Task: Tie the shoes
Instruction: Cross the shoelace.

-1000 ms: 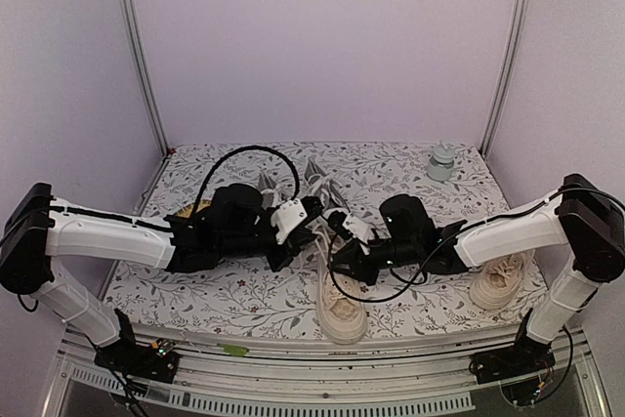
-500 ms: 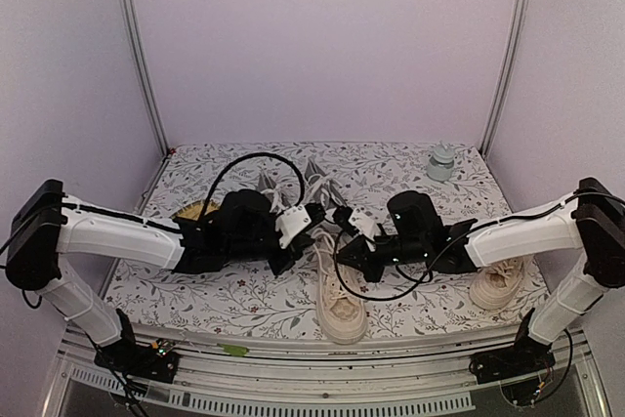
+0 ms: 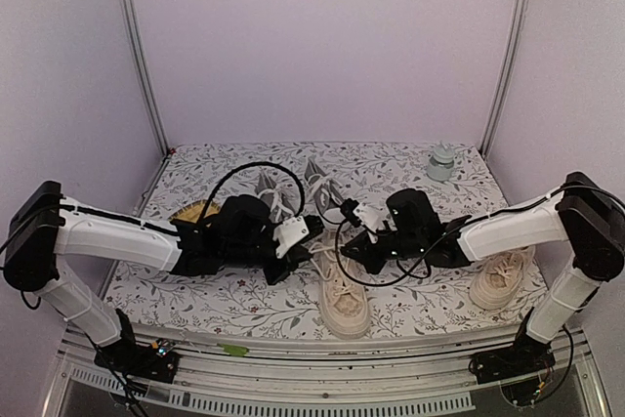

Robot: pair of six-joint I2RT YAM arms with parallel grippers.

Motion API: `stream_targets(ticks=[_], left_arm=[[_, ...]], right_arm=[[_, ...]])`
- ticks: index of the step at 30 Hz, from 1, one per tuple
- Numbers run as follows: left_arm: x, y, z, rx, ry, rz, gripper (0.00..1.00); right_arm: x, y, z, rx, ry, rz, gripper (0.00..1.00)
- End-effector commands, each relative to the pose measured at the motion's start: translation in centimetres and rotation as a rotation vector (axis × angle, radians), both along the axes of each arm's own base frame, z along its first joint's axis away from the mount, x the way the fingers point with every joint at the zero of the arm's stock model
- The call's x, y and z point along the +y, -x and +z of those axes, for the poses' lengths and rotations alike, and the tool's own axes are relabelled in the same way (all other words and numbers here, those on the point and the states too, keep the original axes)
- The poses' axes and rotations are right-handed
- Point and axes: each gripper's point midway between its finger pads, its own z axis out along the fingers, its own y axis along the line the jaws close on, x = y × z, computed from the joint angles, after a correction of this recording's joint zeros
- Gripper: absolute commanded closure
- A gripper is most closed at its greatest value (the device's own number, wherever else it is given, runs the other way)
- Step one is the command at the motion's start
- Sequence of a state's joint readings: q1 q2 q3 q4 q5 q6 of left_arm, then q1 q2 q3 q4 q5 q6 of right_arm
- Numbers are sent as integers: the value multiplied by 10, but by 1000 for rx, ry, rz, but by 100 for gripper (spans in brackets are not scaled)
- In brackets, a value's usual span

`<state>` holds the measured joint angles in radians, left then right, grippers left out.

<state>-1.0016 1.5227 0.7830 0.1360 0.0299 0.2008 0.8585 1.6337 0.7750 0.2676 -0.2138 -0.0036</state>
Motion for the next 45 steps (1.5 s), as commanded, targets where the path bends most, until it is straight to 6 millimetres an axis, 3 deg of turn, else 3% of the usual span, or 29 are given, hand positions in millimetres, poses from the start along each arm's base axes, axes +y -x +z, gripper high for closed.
stream_targets(ticks=[1,4,9,15,21,25,34,42,45], left_arm=[[-6,5,3,13,23,-24,100],[-8,-1,2,15,22,-13,100],[-7,-15,3,26,34,35,100],[-11,-20,14,41,94,44,100],[-11,-18,14,50,102,34,100],[-9,-19,15,46,101,41,100],[-8,-21,15,44,100,46,100],[-8,-20,14,47,99,45,100],[-8,-21,17,46,105,46,100]], right_arm=[[-1,-24,3,-16,18,-91,87],[-6,-27,8,-30,27,-115,76],[-13,-21,26,-88,47,-79,68],[-12,12,50,-191,29,143,56],[6,33,66,-349,17,250,59],[24,46,57,-403,15,307,70],[27,8,23,-431,142,167,76],[28,-3,5,-433,188,140,73],[33,-6,4,-429,187,138,84]])
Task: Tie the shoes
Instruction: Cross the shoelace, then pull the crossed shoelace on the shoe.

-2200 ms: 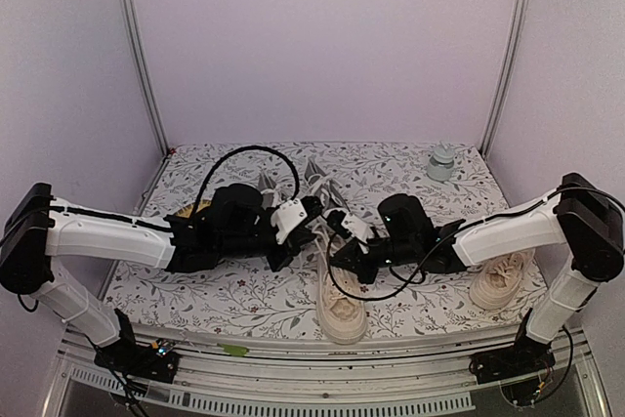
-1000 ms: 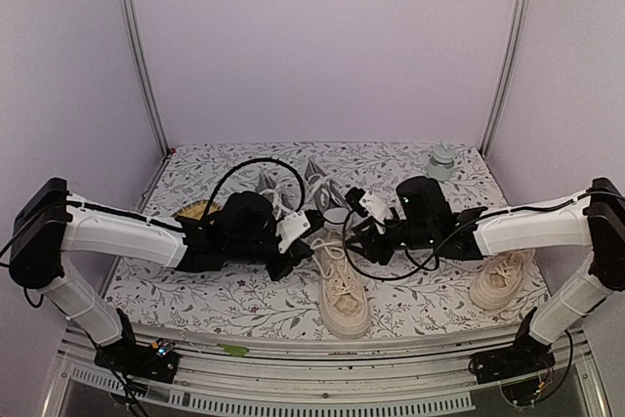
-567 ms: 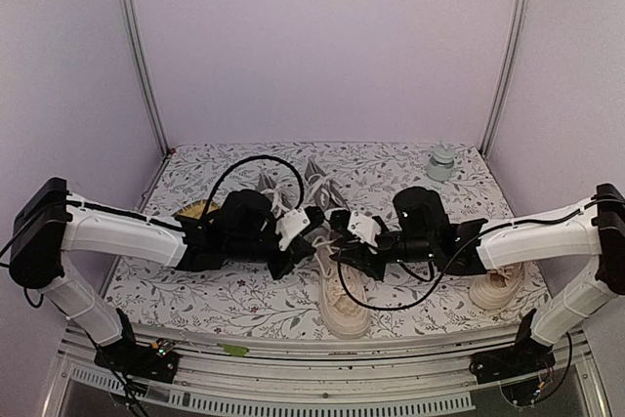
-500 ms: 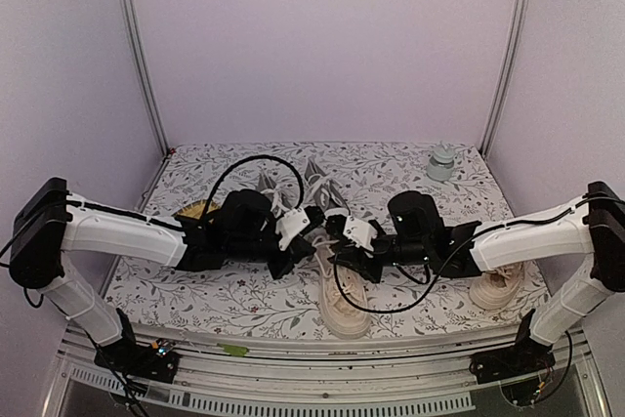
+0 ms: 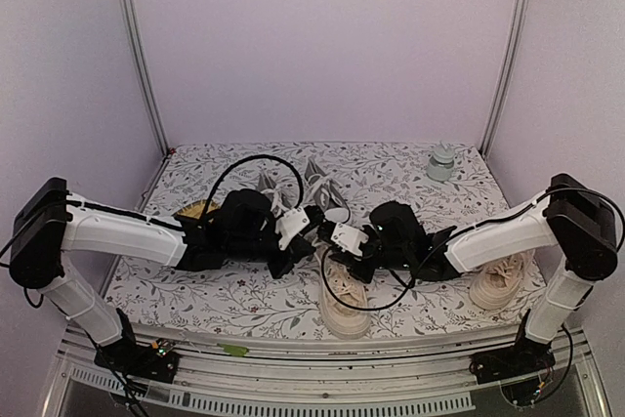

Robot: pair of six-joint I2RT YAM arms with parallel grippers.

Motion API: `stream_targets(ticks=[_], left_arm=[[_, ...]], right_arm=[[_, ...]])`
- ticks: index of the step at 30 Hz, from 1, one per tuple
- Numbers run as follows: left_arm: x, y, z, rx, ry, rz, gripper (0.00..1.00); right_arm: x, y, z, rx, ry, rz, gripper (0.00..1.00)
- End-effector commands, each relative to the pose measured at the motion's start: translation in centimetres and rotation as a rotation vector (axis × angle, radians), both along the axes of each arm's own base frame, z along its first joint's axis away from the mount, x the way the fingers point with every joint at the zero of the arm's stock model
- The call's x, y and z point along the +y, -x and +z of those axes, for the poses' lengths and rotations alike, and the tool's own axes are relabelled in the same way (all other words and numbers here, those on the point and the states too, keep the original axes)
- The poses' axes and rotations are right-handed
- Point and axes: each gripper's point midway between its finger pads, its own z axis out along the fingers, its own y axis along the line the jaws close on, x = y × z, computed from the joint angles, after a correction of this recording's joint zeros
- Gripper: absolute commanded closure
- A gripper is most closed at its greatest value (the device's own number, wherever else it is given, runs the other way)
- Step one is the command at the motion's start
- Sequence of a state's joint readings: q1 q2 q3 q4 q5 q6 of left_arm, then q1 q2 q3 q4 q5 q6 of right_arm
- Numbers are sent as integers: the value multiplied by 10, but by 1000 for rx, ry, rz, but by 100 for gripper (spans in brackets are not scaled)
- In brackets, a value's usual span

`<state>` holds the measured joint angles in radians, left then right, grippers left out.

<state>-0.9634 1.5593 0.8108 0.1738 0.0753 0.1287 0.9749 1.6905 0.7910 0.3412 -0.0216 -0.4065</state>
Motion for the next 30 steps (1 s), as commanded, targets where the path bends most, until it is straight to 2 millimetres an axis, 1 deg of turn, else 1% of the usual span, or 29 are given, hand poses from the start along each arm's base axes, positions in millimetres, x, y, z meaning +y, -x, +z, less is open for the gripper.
stream_targets(ticks=[1,2,4,8,10,11,12,14,17,19,20,23,25,26,27,28,29,30], left_arm=[[-2,-6,12,-12,36,8,100],[-1,-7,13,-13,38,11,100],[1,-7,12,-13,37,18,100],[6,-11,11,-9,44,41,100],[9,-15,9,-1,45,61,100],[10,-17,9,1,44,68,100],[11,-19,8,1,43,76,100],[13,-22,5,6,40,84,100],[13,-23,-2,16,27,88,100],[13,-22,-7,26,21,84,100],[12,-21,-9,31,18,79,100],[9,-17,-15,47,12,53,100],[4,-10,-17,72,16,4,100],[3,-5,-18,88,20,-21,92],[2,-1,-18,104,22,-37,70],[3,2,-18,116,22,-45,50],[5,5,-19,126,17,-46,44],[10,7,-19,125,12,-39,40]], right_arm=[[11,-13,12,-32,-33,-24,90],[12,-12,15,-30,-42,-17,94],[13,-7,21,-22,-60,2,98],[12,11,36,27,-84,65,99],[12,27,49,72,-113,122,99],[12,38,55,103,-128,170,99],[12,51,66,134,-152,224,99],[9,74,74,225,-167,306,99],[-2,97,87,369,-200,366,99],[-13,102,90,452,-211,365,99],[-19,101,91,495,-220,344,99],[-32,90,86,589,-212,250,99],[-41,81,80,638,-202,188,99],[-46,75,75,656,-196,154,99],[-52,66,71,675,-195,109,99],[-57,58,68,688,-193,72,99],[-62,51,66,696,-193,44,99],[-65,46,64,706,-194,23,99]])
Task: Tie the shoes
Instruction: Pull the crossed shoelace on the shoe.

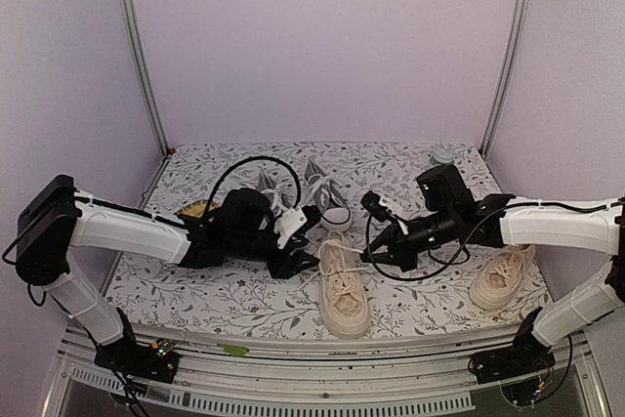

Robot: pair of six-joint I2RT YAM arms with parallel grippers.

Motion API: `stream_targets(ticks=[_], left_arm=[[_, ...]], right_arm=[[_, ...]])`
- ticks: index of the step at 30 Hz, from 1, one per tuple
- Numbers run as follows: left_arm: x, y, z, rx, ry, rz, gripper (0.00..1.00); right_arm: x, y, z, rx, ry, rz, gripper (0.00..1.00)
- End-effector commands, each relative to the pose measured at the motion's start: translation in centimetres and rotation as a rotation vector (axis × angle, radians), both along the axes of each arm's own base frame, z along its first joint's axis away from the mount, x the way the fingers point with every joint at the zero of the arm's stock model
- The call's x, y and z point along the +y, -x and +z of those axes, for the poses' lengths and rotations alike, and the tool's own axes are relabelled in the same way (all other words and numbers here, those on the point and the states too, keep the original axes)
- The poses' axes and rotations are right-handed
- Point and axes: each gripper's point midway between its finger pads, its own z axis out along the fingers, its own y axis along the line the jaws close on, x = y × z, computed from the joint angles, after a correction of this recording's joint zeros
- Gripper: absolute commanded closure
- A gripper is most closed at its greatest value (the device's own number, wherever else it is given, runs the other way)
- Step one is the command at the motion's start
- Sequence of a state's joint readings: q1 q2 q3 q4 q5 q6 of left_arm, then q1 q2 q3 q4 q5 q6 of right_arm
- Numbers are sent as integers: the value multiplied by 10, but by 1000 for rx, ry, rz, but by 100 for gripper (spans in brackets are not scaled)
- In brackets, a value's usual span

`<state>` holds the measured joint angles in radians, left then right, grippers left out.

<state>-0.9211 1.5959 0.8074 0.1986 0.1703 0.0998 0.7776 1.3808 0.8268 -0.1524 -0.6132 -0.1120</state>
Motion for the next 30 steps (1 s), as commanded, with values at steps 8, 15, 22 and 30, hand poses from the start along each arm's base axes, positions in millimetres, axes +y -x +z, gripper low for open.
stream_targets(ticks=[8,15,22,30], left_arm=[[44,20,-66,131,-239,11,37],[27,21,-104,165,-326,-58,38],[34,17,-118,187,-379,-2,100],[90,-17,-83,267,-287,502,100]], right_arm=[[-17,-23,-8,127,51,-94,99],[-16,-31,-7,112,71,-105,99],[-22,-43,-7,93,85,-163,99],[-76,-75,-25,195,118,-441,100]])
